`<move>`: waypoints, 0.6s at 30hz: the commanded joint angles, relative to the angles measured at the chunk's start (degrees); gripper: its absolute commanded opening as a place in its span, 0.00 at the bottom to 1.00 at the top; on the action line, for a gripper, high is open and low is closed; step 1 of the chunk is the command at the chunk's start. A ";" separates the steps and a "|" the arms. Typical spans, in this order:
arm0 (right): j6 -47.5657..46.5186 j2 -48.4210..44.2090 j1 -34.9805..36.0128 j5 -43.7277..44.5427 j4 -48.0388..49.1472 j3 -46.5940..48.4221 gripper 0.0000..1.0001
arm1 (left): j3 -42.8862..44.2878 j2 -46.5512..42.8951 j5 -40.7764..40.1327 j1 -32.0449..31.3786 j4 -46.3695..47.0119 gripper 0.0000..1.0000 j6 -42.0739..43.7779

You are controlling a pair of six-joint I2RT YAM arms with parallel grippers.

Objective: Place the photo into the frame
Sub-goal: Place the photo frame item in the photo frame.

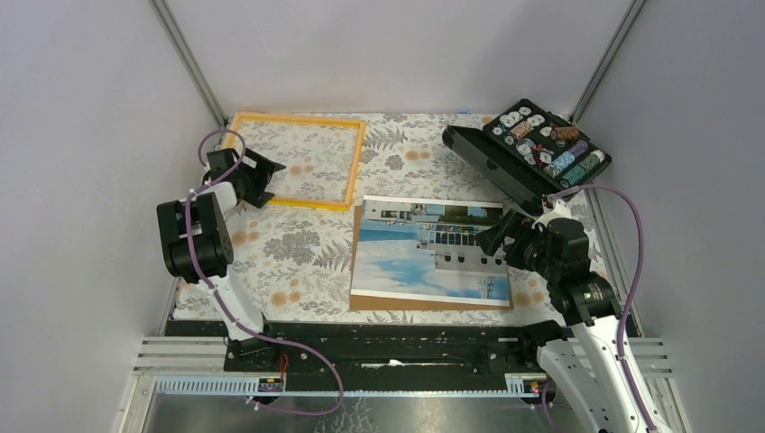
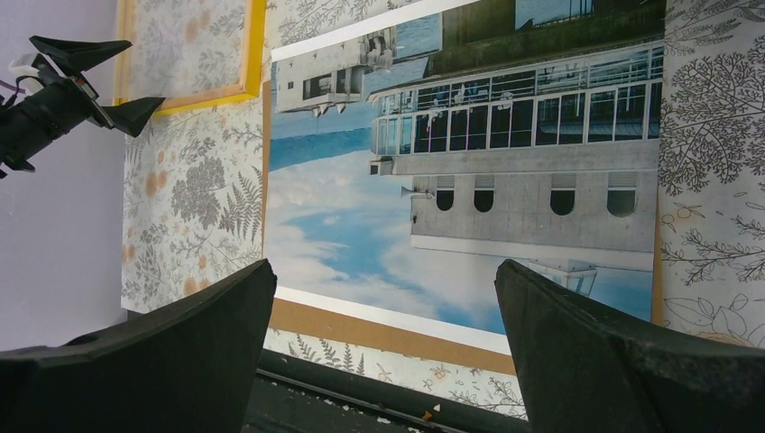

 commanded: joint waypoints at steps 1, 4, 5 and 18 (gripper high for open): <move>0.07 -0.57 0.75 -0.63 2.02 -0.38 1.00 | 2.52 -0.57 2.77 0.38 -6.91 0.99 1.96; -0.31 -0.78 0.91 -0.56 2.00 -0.43 1.00 | 2.36 -1.03 5.29 0.27 -8.79 0.99 1.80; -0.47 -0.85 0.98 -0.48 2.00 -0.50 1.00 | 1.95 -1.74 5.32 0.26 -9.62 0.99 1.69; -8.48 9.37 3.55 -8.30 4.98 2.88 1.00 | -0.65 -8.61 3.61 0.21 -21.13 0.99 9.85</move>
